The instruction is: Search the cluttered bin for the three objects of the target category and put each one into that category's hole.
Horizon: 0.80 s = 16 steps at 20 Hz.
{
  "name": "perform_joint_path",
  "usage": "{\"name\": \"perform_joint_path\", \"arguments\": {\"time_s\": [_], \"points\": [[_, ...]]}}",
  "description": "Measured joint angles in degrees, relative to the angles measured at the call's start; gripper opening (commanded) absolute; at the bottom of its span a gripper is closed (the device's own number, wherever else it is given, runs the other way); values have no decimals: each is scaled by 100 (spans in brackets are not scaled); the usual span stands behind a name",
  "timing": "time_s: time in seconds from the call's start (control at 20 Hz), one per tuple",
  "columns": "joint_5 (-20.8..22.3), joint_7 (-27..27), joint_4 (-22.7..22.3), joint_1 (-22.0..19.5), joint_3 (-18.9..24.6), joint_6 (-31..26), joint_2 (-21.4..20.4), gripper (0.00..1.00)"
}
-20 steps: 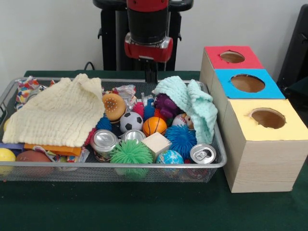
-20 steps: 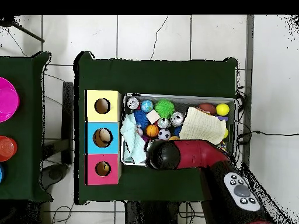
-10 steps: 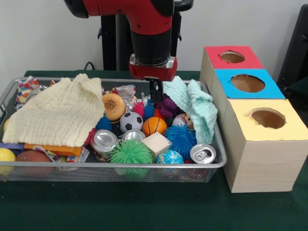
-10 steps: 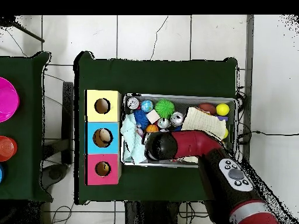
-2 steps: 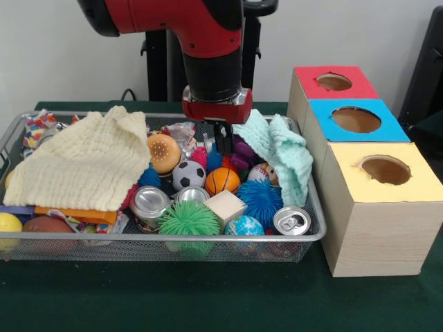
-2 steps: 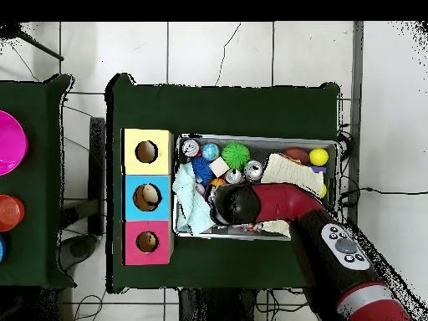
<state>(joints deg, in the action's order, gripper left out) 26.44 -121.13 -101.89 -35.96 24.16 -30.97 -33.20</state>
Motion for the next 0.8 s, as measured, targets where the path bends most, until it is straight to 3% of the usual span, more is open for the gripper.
{"name": "perform_joint_path", "arguments": {"time_s": [0.8], "points": [[462,5,337,-473,296,-38,127,0]]}}
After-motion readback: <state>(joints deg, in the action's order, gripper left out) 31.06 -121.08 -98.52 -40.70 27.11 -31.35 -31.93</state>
